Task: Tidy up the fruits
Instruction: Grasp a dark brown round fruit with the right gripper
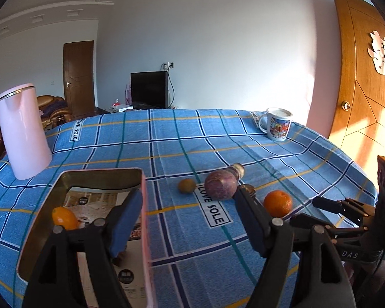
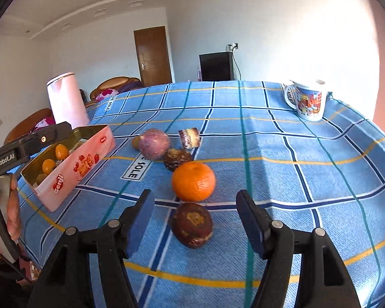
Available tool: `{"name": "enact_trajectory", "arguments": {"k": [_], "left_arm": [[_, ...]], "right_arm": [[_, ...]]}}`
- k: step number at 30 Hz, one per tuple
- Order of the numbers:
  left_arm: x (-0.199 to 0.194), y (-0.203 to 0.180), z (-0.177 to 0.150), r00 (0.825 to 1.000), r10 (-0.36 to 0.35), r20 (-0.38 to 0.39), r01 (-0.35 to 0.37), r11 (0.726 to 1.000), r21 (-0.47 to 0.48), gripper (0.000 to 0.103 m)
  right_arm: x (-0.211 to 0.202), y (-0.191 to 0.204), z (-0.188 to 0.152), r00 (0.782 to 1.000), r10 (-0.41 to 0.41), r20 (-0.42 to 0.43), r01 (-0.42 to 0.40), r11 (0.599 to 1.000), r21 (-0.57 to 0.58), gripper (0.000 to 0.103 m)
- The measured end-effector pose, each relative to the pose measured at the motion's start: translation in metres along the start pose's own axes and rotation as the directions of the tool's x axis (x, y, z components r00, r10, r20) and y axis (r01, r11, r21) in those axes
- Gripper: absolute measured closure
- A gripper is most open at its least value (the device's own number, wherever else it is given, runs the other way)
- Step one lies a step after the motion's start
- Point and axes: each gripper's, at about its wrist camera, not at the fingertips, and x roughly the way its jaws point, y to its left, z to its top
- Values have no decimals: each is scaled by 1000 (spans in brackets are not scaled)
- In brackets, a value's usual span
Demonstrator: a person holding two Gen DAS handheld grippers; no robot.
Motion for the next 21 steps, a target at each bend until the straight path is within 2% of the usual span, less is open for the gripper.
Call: {"name": "enact_trajectory", "arguments": {"k": [6, 7, 9, 10, 12, 13, 17, 21], "left_arm": [[16, -24, -2, 998, -41, -56, 44, 998, 49, 26], [18, -28, -2, 997, -47, -61, 50, 997, 57, 26], [22, -34, -3, 996, -53, -68, 58, 996, 70, 26], [24, -36, -2, 996, -58, -73, 63, 995, 75, 26], [29, -43, -3, 994, -70, -85, 76, 994, 80, 26], [31, -46, -3, 993, -79, -91, 87, 993, 82, 26], [40, -60, -3, 988, -110, -109, 121, 988, 101, 26], [52, -77, -3, 980, -141, -138, 158, 981, 115, 27]], "right_arm": [[9, -5, -6, 995, 88, -49, -87, 996, 23, 36], [13, -3, -7, 994, 86, -61, -85, 996, 25, 39], [19, -5, -10, 991, 98, -86, -96, 995, 38, 53], [20, -8, -11, 991, 99, -92, -95, 994, 46, 54], [17, -9, -12, 992, 94, -83, -91, 995, 45, 64], [16, -10, -11, 992, 95, -77, -92, 995, 47, 64], [3, -20, -6, 999, 43, -9, -42, 997, 69, 64], [-4, -33, 1, 994, -97, 41, 94, 993, 74, 64]]}}
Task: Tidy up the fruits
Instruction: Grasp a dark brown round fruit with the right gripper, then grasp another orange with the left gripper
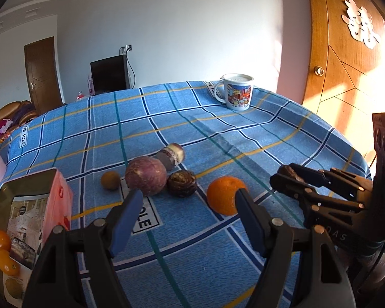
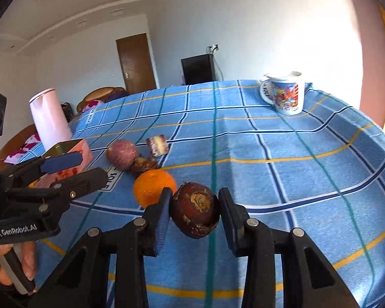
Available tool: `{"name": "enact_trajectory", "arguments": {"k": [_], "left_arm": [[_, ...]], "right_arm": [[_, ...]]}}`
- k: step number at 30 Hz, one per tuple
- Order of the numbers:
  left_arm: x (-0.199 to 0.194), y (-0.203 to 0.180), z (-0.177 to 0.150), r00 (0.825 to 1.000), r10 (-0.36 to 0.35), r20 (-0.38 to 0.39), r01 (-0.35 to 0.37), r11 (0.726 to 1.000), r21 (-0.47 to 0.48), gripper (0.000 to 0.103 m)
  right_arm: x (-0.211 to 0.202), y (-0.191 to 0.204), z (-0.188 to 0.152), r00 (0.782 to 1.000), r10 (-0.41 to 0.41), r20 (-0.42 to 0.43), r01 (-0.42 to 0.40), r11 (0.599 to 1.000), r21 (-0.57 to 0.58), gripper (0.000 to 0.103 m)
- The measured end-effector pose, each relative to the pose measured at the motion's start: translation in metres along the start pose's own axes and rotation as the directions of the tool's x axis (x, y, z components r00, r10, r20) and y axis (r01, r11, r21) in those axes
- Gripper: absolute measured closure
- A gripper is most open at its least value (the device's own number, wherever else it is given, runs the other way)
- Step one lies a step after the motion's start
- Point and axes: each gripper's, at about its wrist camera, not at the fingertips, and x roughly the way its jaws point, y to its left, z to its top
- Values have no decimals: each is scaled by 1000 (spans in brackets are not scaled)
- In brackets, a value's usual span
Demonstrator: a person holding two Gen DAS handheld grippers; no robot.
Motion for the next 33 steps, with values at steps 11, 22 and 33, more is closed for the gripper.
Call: {"name": "enact_trajectory", "arguments": {"k": [11, 22, 33], "left_arm": [[39, -27, 6, 989, -95, -117, 99, 995, 28, 45], [51, -21, 7, 972, -162, -167, 156, 986, -50, 54], [28, -12, 7, 989, -145, -27, 143, 987, -79, 54]], "right_arm": [[14, -30, 8, 993, -121, 8, 121, 992, 43, 64], [20, -27, 9, 994, -113, -10, 113, 993, 19, 64], [7, -22, 5, 993, -88, 84, 89, 996, -12, 64]]}}
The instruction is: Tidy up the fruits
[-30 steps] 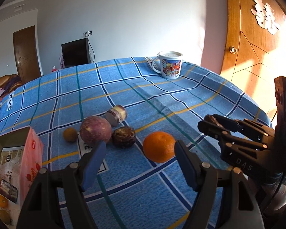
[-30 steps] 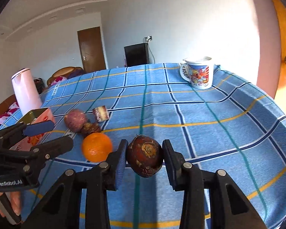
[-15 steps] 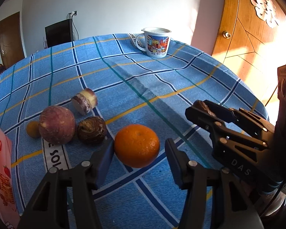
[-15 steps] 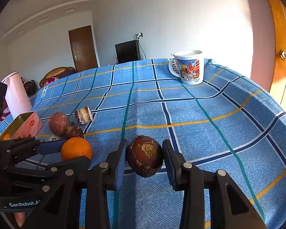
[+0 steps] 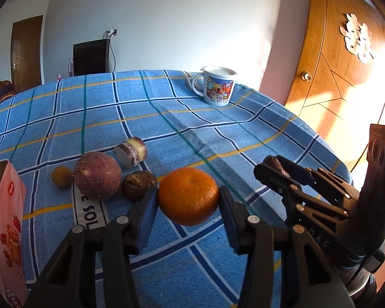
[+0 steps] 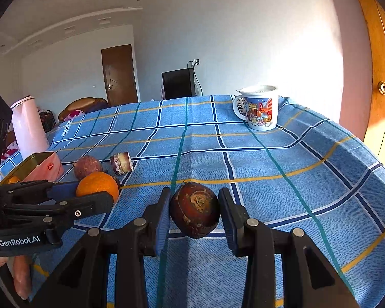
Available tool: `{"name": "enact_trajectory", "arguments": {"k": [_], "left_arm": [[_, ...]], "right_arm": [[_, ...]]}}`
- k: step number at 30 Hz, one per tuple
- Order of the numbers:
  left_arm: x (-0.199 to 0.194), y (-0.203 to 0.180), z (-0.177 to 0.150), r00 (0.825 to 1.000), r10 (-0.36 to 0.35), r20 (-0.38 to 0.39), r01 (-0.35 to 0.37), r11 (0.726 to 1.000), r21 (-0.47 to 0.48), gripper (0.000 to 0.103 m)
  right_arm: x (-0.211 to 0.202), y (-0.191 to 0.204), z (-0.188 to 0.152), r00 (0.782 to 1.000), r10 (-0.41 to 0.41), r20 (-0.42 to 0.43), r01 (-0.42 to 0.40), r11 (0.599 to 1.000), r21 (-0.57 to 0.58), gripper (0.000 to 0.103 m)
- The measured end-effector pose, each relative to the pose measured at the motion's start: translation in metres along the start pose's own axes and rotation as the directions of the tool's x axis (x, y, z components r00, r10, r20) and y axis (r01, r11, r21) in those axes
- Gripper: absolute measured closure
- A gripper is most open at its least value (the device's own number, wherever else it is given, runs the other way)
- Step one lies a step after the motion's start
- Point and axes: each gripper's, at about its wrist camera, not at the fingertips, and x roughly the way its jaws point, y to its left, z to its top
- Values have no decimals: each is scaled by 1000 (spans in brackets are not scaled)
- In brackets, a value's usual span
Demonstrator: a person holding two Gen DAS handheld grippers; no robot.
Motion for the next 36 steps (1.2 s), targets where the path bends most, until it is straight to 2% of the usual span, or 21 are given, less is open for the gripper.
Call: {"name": "enact_trajectory", "arguments": {"k": [18, 36], "left_arm": [[-21, 2, -3, 991, 47, 127, -45, 999, -19, 54], [-33, -8, -6, 977, 80, 199, -87, 996, 30, 54]], "right_arm": [[-13, 2, -3, 993, 52, 102, -49, 998, -30, 64], [-27, 5, -9, 982, 67, 179, -58, 997, -50, 64]]}}
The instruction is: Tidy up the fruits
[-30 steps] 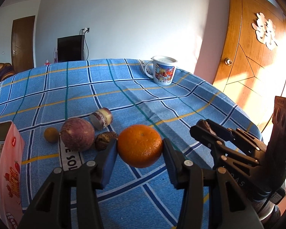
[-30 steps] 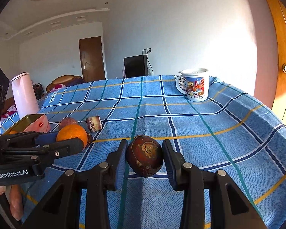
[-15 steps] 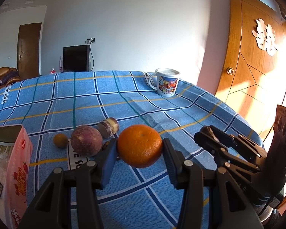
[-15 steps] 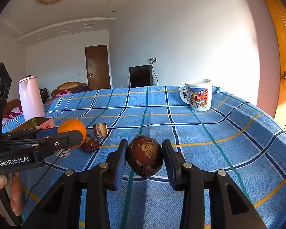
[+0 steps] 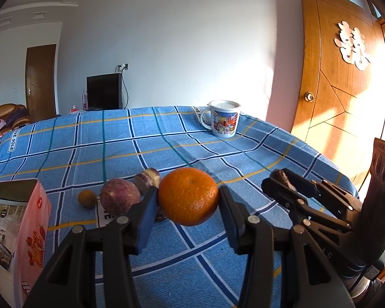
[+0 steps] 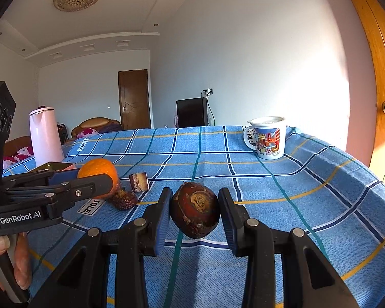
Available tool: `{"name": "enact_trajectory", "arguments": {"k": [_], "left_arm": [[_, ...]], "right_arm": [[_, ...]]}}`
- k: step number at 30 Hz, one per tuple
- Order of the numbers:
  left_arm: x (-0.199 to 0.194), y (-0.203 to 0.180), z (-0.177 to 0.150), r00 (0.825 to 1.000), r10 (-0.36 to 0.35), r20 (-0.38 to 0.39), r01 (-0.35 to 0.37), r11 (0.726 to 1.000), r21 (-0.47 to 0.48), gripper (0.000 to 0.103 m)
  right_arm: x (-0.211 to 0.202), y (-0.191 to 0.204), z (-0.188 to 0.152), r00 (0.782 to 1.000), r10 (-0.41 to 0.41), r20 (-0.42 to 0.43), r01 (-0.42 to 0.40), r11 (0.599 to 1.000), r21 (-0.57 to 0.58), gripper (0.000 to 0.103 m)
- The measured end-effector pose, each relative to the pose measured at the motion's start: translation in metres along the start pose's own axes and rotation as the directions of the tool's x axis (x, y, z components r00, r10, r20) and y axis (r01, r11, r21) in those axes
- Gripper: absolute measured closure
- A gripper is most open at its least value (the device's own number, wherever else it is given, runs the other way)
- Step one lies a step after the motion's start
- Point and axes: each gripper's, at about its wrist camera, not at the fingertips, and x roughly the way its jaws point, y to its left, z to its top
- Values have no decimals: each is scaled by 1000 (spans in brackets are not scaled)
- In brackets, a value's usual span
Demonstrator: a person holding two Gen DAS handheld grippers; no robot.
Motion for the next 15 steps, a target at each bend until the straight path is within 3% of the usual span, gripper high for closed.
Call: {"name": "enact_trajectory", "arguments": {"k": [15], "left_arm": [[-6, -5, -1, 999, 16, 40, -17, 999, 28, 54]], "right_arm": [[-7, 3, -1, 998, 3, 58, -1, 1000, -23, 64]]}}
